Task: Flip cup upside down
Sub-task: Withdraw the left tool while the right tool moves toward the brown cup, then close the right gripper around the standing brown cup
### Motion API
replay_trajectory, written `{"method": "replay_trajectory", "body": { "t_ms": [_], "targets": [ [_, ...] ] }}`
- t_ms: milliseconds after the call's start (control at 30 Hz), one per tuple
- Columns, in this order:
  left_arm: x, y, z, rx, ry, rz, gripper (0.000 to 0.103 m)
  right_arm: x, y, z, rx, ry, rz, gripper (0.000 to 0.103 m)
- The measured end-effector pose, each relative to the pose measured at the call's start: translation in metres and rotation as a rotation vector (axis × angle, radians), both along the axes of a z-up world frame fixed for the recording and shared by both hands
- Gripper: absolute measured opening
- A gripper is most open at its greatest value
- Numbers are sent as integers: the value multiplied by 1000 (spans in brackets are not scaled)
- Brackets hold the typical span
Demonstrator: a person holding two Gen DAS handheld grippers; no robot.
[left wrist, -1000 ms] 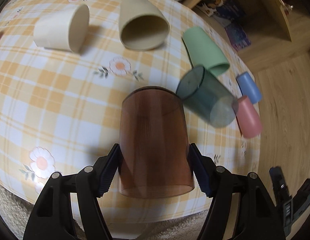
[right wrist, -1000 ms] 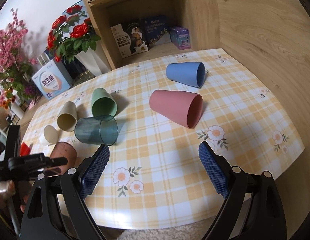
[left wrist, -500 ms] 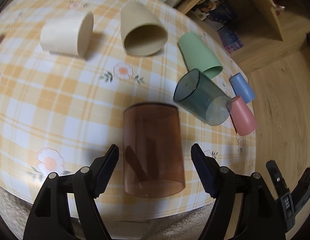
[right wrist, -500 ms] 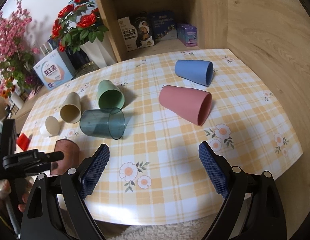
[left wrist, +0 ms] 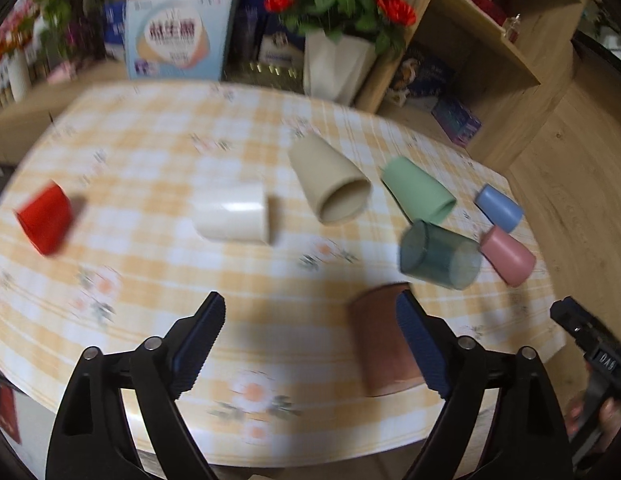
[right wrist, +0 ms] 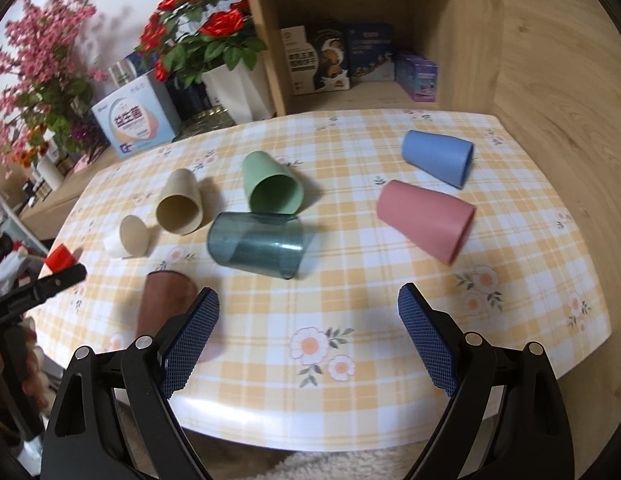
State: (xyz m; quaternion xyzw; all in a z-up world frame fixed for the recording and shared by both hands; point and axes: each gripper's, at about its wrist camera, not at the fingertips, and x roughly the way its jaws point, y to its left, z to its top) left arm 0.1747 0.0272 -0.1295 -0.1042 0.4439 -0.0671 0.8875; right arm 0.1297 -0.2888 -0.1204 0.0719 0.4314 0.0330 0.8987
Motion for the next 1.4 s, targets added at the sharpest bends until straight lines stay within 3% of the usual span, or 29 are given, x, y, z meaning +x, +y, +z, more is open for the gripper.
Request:
{"method": "replay_trajectory", "body": {
  "t_ms": [300, 667, 833, 900, 1033, 1400],
  "targets": [
    [-26, 48, 18, 106, -115, 87, 97, 18, 40, -10, 43, 67, 108, 88],
    [-45, 89, 4, 171, -116, 203, 97, 65, 124, -42, 95, 269, 337, 88],
    [-52, 96, -2, 163, -102, 223, 97, 92, 149, -64, 107, 369, 340, 86],
    [-54, 97, -4, 150, -96, 229, 97, 100, 154, -70, 100, 394, 343, 78],
    [-56, 104, -7, 144, -89, 269, 97, 110, 165, -81, 66, 450, 350, 77],
    [-56, 104, -15, 121, -51, 274, 97, 119, 168, -103, 75, 525, 331, 72]
  ]
}}
